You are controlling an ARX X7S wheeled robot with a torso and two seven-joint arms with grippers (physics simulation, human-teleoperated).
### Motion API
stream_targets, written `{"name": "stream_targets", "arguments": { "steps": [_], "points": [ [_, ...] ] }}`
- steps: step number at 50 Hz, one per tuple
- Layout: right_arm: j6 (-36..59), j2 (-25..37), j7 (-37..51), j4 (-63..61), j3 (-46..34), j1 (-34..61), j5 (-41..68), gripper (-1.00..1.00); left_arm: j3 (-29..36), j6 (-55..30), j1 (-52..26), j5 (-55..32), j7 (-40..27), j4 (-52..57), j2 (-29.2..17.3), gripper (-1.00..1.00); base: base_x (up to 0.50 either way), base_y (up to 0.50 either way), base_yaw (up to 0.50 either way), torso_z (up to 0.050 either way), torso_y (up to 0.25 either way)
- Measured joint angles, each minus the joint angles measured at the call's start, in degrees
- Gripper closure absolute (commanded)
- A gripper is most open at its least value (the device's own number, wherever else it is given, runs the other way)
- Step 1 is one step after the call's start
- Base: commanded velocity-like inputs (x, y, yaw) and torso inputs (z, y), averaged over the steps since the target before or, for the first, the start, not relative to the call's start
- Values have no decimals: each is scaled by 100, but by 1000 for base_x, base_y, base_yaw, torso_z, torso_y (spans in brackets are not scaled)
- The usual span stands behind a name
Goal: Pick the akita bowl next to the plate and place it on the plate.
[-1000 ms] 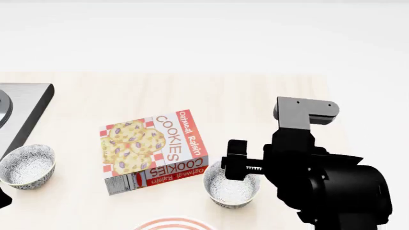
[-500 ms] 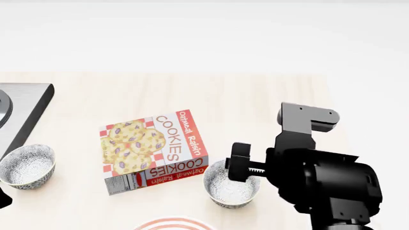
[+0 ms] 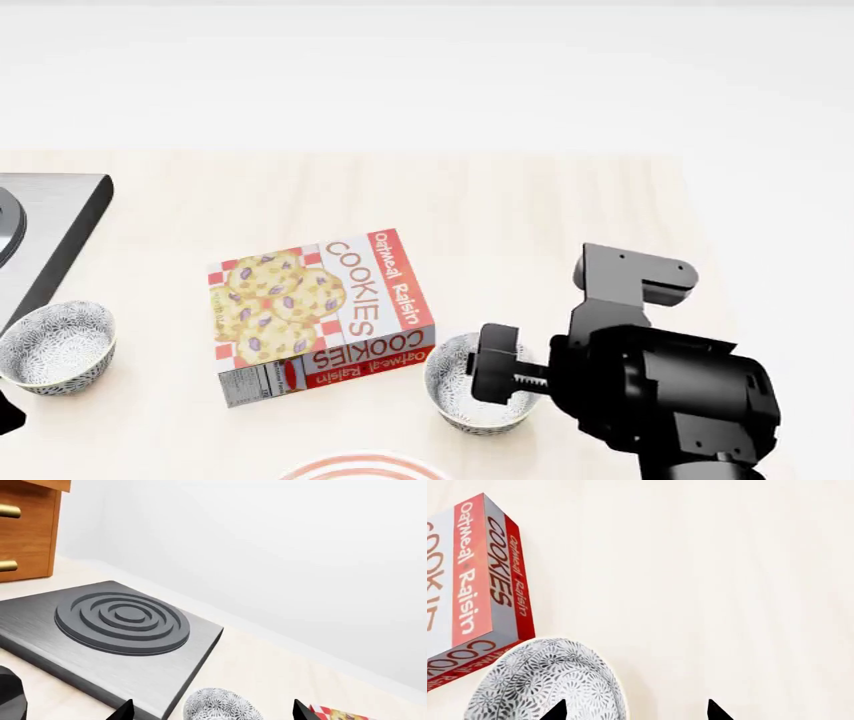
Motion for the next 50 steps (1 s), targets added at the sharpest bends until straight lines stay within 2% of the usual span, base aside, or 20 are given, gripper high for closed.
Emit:
{"name": "stream_targets", "arguments": {
  "steps": [44,45,50],
  "points": [
    [-155,-105,-577,544,-183,-5,37,-100,68,86,6,-19,-25,-56,-39,-100,0,0,0,0,0],
    [-155,-107,-586,552,-186,-3,38,100,69,89,5,-19,-25,-61,-40,-100,0,0,0,0,0],
    [-182,-100,-488,461,-184,-49,28,100,75,100,6,-23,-27,-69,-43,-100,0,0,0,0,0]
  ]
}}
